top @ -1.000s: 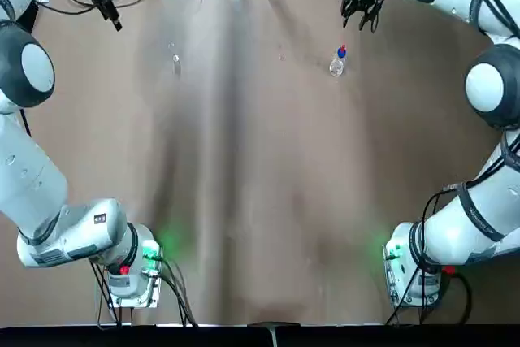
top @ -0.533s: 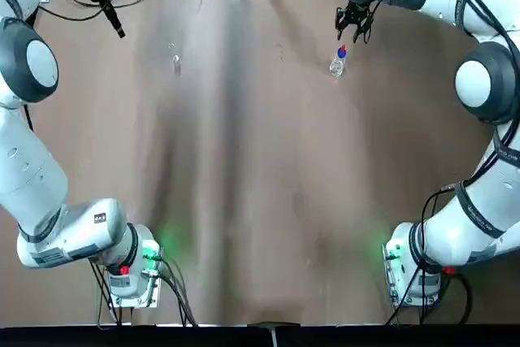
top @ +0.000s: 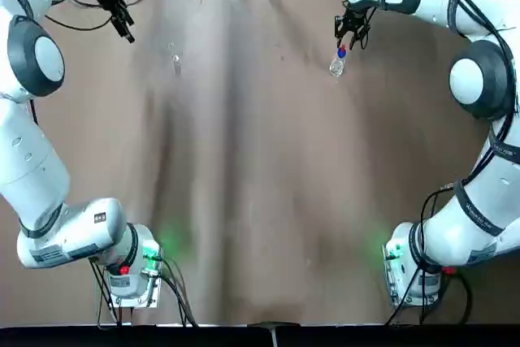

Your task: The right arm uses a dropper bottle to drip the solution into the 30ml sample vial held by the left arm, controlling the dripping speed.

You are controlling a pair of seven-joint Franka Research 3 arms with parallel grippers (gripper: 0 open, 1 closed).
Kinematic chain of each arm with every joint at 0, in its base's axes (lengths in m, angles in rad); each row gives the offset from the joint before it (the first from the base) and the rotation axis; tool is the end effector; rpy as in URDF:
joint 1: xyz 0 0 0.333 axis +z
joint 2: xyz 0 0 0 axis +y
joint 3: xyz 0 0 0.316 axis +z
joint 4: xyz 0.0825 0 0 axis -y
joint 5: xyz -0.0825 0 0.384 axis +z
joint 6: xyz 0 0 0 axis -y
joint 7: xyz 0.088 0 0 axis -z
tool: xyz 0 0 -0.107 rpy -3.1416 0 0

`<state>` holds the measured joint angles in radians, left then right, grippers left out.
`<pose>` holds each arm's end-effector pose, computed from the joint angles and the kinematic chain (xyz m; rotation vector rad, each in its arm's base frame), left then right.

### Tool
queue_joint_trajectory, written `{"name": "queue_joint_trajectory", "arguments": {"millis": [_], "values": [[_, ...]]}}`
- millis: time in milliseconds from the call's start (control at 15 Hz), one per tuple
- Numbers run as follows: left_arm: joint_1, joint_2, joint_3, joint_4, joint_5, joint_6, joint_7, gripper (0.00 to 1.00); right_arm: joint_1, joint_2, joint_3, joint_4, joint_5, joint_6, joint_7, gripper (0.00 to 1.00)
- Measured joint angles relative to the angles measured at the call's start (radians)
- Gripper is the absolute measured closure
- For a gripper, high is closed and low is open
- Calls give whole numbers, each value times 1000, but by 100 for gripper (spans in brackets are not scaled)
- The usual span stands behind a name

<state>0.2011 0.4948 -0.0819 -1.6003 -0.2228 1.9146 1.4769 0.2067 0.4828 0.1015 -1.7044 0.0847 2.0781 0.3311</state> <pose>0.6611 0.0699 0.3331 2.3003 -1.6718 0.0692 0.6265 0.1973 0.3057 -3.0523 0.1177 0.2133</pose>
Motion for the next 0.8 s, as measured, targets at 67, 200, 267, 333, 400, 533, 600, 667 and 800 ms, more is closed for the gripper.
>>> {"name": "queue_joint_trajectory", "arguments": {"millis": [67,200,267,333,400,533,600,667,800], "values": [[-2,10,-6,1,-23,0,28,1,0,0,-1,0,0,3,0,50],[-4,34,-19,1,-74,1,80,0,0,0,-1,0,0,11,0,52],[-6,48,-22,1,-103,11,106,0,0,1,-1,0,0,12,0,52],[-10,60,-24,1,-123,28,130,0,0,1,-1,0,0,12,0,55],[-17,70,-26,1,-133,46,160,0,0,2,-1,-1,-1,13,0,55],[-33,91,-29,1,-149,94,246,0,0,5,-1,-1,-1,13,0,59],[-39,104,-29,2,-171,110,292,0,0,7,-1,-1,-1,14,0,60],[-41,118,-29,1,-201,119,336,0,0,9,-1,-1,-1,16,0,60],[-36,153,-28,1,-262,127,419,0,0,12,-1,-1,-1,20,0,64]]}}
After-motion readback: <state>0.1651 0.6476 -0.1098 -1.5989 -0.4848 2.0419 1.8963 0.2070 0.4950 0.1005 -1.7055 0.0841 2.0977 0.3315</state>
